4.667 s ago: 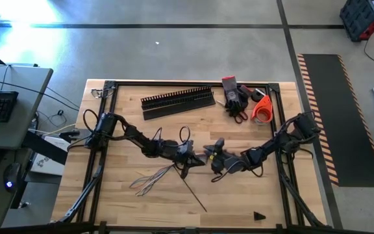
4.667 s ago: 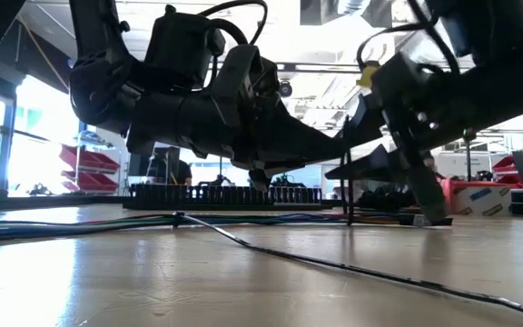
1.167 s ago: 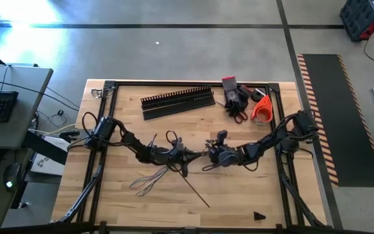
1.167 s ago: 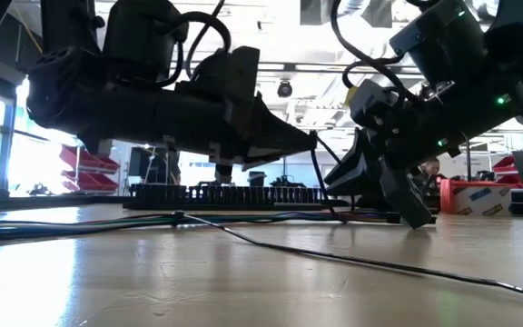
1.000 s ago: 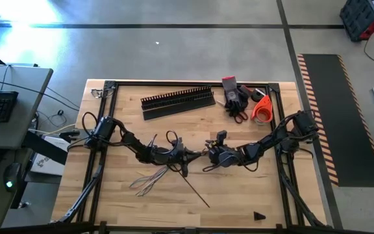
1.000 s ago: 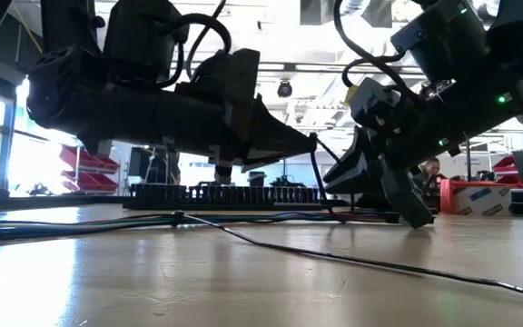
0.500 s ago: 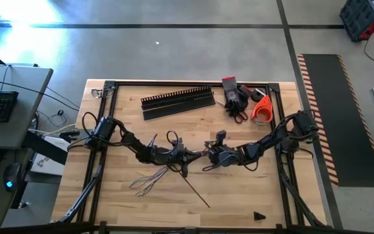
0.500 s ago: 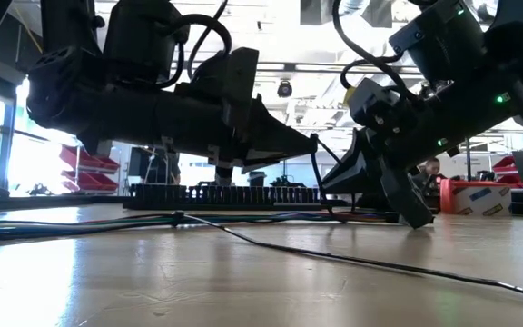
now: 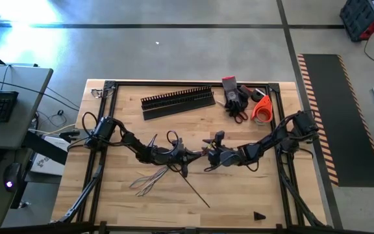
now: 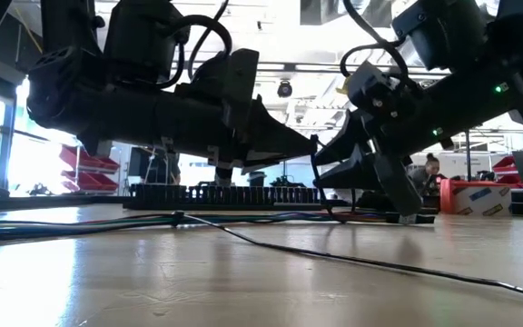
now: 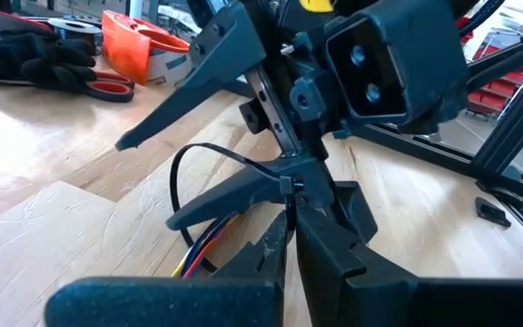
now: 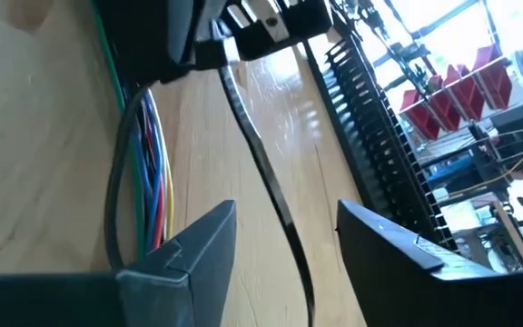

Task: Ziptie cables
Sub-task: Wrap the black zip tie around the colored cable bundle

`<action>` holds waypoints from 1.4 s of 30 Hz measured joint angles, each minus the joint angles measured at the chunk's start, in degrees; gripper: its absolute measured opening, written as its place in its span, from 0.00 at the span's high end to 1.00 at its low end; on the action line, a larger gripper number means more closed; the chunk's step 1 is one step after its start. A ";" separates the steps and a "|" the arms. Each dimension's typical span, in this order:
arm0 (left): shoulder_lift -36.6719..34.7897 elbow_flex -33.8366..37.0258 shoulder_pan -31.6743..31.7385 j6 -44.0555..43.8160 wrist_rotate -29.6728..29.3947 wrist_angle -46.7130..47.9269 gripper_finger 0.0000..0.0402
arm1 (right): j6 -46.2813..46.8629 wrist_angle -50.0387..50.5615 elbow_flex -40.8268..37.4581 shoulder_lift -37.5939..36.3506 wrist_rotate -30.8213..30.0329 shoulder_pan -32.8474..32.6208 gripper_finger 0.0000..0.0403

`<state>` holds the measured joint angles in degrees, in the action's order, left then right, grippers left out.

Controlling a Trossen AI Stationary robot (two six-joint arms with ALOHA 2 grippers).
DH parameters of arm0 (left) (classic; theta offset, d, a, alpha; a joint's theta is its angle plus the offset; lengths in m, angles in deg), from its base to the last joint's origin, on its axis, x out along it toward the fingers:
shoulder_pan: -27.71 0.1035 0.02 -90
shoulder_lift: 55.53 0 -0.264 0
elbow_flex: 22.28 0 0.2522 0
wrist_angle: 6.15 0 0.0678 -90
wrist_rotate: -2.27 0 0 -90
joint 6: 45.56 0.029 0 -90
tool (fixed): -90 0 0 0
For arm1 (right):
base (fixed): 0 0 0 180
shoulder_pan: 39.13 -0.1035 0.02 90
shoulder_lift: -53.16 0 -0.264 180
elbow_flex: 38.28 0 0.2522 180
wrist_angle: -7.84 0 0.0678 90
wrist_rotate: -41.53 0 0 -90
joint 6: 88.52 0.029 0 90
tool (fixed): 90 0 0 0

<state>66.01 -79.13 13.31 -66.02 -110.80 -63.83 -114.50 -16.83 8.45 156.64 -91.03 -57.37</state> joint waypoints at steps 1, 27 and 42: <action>0.00 0.00 0.00 -0.11 0.00 0.09 1.00 | -0.02 0.00 0.00 0.00 -0.16 -0.21 0.55; 0.00 0.00 -0.02 -0.57 -0.37 0.53 1.00 | -10.05 4.92 0.07 -4.96 -13.04 -6.66 0.55; 0.00 0.00 -0.02 -0.53 -0.27 0.51 1.00 | -2.97 13.47 0.04 -4.92 -8.87 -3.91 0.71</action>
<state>66.01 -79.13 13.29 -66.55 -111.07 -63.33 -117.47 -3.36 8.50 151.73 -99.90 -61.28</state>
